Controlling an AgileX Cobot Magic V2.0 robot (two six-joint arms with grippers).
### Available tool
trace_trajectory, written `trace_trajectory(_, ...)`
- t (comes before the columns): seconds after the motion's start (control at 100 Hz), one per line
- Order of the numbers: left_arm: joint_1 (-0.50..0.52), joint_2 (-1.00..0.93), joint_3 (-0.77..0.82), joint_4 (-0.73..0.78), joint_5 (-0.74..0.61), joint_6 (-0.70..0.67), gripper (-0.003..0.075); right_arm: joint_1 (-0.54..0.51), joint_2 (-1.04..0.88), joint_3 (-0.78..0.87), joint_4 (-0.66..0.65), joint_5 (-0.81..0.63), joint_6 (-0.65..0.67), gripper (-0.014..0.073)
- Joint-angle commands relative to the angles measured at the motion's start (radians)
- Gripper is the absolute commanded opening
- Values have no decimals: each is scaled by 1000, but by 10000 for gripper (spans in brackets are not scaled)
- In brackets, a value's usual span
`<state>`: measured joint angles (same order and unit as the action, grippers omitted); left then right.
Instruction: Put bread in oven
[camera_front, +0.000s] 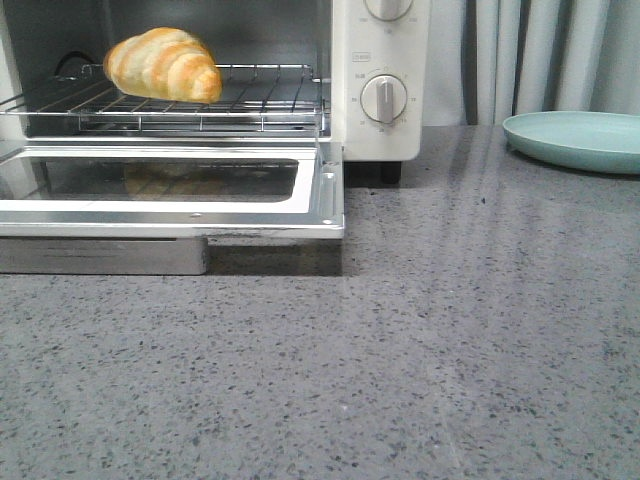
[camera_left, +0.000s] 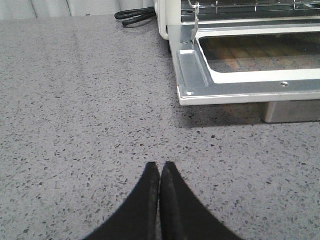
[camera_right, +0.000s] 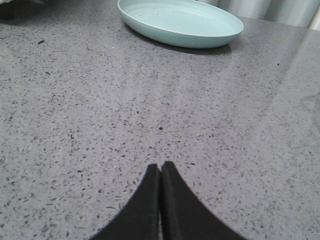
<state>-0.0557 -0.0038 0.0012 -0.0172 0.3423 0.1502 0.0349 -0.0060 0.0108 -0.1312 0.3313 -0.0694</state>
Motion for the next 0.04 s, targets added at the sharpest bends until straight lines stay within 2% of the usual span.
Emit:
trace_trajectory(0.0,1,-29,23,-5,-53,-10,-21,-7,-22,12,-10,-26,-10,-69)
trace_trajectory(0.03,1,-29,23,-5,-53,-10,-21,-7,-22,12,-10,-26,-10,-69)
